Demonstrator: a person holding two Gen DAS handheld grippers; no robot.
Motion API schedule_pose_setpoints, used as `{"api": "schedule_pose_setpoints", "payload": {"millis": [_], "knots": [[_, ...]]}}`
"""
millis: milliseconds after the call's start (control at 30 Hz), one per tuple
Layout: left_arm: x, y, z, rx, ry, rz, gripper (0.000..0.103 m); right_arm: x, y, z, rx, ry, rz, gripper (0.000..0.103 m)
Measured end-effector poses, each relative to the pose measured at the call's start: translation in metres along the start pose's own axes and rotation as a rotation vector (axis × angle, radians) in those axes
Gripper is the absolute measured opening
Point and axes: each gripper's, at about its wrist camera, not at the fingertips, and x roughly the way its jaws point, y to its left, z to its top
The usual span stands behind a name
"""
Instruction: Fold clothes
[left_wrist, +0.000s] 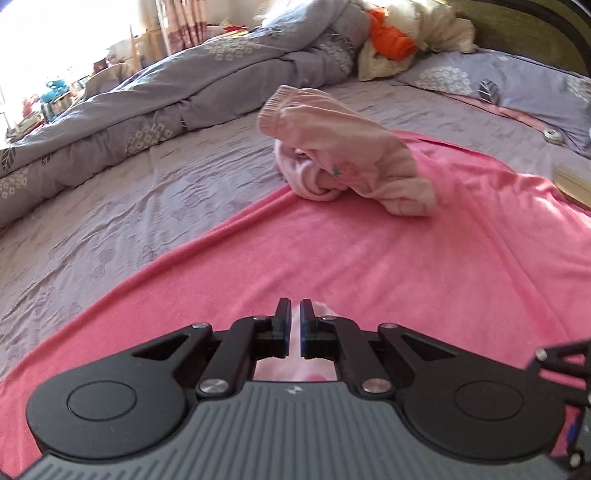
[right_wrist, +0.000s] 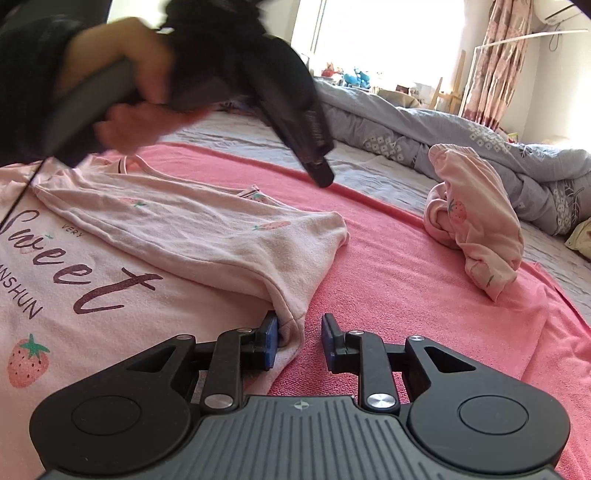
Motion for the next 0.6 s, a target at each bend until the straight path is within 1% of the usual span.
{"api": "schedule_pose_setpoints", "payload": {"millis": [67, 100, 133, 200, 233, 300, 333, 367, 400, 433, 500, 533, 600], "knots": [[0.000, -0.011, -0.010, 0.038, 0.022, -0.027, 0.009, 0.000, 0.000, 0.000, 0.000, -0.002, -0.002, 0.027], [0.005, -0.017, -0.014, 0.056, 0.033, -0.023, 0.012, -0.001, -0.001, 0.000, 0.004, -0.002, -0.006, 0.027], [0.010, -0.020, -0.017, 0.072, 0.044, -0.020, 0.012, -0.001, -0.002, 0.000, 0.011, -0.002, -0.008, 0.027], [0.030, -0.027, -0.025, 0.083, 0.069, 0.012, 0.013, -0.002, -0.004, -0.001, 0.028, 0.001, -0.005, 0.027], [0.038, -0.030, -0.029, 0.089, 0.065, 0.024, 0.012, -0.002, -0.005, -0.001, 0.036, 0.003, -0.008, 0.030], [0.043, -0.039, -0.032, 0.130, 0.011, 0.062, 0.012, -0.001, -0.008, -0.001, 0.054, 0.008, -0.007, 0.032], [0.044, -0.045, -0.031, 0.156, 0.002, 0.085, 0.013, -0.001, -0.010, -0.001, 0.064, 0.009, -0.004, 0.033], [0.043, -0.049, -0.029, 0.173, 0.003, 0.102, 0.013, -0.002, -0.012, -0.001, 0.075, 0.009, -0.003, 0.036], [0.040, -0.051, -0.026, 0.184, 0.000, 0.115, 0.018, -0.002, -0.013, -0.002, 0.086, 0.009, -0.004, 0.037], [0.033, -0.050, -0.024, 0.178, -0.017, 0.118, 0.022, -0.003, -0.016, -0.002, 0.102, 0.006, -0.005, 0.039], [0.015, -0.039, -0.022, 0.142, -0.053, 0.107, 0.022, -0.005, -0.025, -0.004, 0.153, 0.003, -0.011, 0.044], [0.006, -0.032, -0.021, 0.120, -0.068, 0.101, 0.030, -0.006, -0.029, -0.005, 0.175, 0.005, -0.005, 0.044], [-0.006, -0.020, -0.026, 0.090, -0.067, 0.092, 0.037, -0.005, -0.031, -0.005, 0.185, 0.008, 0.001, 0.044]]}}
